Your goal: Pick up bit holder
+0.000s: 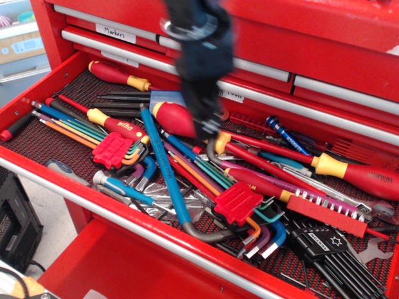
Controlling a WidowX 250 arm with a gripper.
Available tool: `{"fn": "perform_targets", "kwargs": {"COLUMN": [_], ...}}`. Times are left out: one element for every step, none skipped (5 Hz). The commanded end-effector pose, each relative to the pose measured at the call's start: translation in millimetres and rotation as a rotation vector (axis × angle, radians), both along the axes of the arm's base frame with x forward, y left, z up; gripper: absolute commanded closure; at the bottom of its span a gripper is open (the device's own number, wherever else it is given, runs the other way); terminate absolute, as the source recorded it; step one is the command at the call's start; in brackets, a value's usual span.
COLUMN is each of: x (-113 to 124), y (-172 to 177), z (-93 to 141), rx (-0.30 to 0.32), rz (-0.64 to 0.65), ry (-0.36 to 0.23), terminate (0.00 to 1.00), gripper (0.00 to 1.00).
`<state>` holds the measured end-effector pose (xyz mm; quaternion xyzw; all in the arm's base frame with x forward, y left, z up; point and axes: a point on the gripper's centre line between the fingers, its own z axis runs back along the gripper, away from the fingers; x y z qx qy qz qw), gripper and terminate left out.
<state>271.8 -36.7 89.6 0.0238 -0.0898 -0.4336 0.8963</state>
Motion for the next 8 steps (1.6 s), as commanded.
{"fn": "perform_targets", "kwargs": {"x": [2.7,21.4,32.0,34.9,33.7,30.8,26.0,22.6], "y": [-79.0,-112.0,-122.6,-120.5,-120.6,-116.4,-118.4,-121.0], "z": [-19.9,-14.8,-30.9,-44.4,-58.2,-68.0,-79.4,-82.7], "rx": [-0.005,-0.079,-0.154,-0.195,-0.233,-0.274,-0.307,-0.337], "rz": [-0.19,-0.263,-0.255,-0.254,-0.237,-0.219,-0.18,-0.126], "ry": [-0.08,-0.037,-0.083,-0.103,-0.129,-0.138,-0.152,-0.149], "terminate": [0.0,0.0,0.0,0.0,0.0,0.0,0.0,0.0], "gripper": [0.0,0.0,0.0,0.0,0.0,0.0,0.0,0.0]}}
